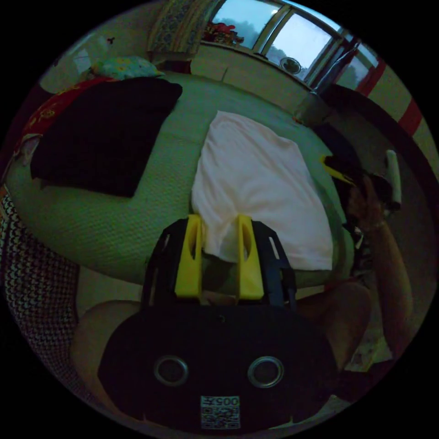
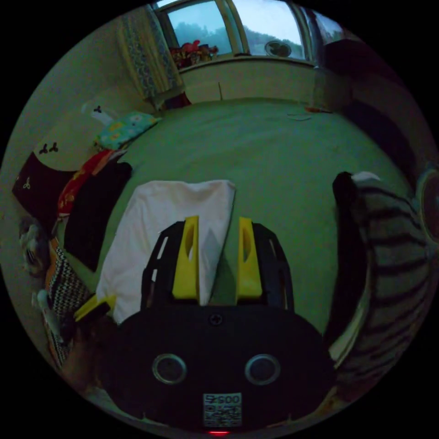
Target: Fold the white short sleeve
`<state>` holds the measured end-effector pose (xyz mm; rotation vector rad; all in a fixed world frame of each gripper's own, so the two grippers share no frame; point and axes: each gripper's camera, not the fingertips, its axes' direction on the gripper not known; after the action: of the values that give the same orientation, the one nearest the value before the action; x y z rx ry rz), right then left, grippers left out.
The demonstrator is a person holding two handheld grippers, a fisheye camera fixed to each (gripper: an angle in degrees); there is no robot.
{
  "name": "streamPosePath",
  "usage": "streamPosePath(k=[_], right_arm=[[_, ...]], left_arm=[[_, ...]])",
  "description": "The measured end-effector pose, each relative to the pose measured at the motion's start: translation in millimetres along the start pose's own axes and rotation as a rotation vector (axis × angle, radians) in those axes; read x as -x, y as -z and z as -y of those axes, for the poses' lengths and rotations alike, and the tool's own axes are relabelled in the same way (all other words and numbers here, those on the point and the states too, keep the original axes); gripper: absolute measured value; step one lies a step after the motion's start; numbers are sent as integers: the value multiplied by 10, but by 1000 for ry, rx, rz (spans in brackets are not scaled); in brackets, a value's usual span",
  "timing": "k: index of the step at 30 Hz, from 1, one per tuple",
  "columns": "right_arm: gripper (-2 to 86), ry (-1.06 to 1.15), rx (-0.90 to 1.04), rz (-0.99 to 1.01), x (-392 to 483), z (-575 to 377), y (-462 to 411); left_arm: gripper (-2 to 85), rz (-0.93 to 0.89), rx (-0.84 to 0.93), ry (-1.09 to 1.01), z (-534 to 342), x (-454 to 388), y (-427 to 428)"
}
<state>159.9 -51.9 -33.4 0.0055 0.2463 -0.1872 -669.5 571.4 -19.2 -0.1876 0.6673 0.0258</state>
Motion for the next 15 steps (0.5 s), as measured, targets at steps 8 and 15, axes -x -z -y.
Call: streamPosePath(k=[8,15], right_arm=[[92,32,102,-126,-365,124,132],[-9,112,59,-138,-578,-114,821]], left_arm=[[59,-112,46,62,-33,-393,-410],[46,-80,40,9,-113,-1018,-673]])
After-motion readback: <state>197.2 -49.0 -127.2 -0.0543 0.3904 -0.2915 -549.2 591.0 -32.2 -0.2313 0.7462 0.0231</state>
